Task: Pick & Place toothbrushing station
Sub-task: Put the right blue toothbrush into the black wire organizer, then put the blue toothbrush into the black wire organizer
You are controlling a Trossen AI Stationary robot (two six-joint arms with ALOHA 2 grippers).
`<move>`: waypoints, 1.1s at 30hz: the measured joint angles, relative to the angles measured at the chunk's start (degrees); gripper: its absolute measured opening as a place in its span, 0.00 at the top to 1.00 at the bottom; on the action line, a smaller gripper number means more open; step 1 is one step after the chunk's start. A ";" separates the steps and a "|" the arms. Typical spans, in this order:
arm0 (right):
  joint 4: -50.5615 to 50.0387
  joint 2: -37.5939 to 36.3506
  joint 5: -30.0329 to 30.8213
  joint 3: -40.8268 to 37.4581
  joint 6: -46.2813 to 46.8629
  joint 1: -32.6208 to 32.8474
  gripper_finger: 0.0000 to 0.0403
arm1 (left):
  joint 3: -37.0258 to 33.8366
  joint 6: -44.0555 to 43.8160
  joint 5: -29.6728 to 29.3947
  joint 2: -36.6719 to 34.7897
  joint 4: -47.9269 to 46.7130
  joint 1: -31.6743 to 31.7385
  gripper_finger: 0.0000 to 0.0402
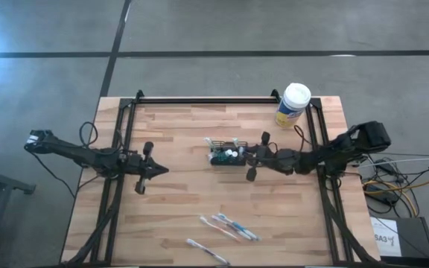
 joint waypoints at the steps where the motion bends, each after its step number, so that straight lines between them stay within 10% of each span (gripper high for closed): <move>1: 1.06 0.75 0.09 -0.02 0.02 0.00 0.97 | 0.00 0.00 0.05 0.00 -0.02 0.01 0.97; 16: 3.51 7.24 0.32 0.20 4.24 -0.48 0.96 | 0.00 -0.86 0.41 -0.04 0.11 0.01 0.97; 33: 2.74 1.11 0.10 0.09 3.85 -0.46 0.56 | 0.00 -3.72 0.41 -0.07 0.11 -0.02 0.97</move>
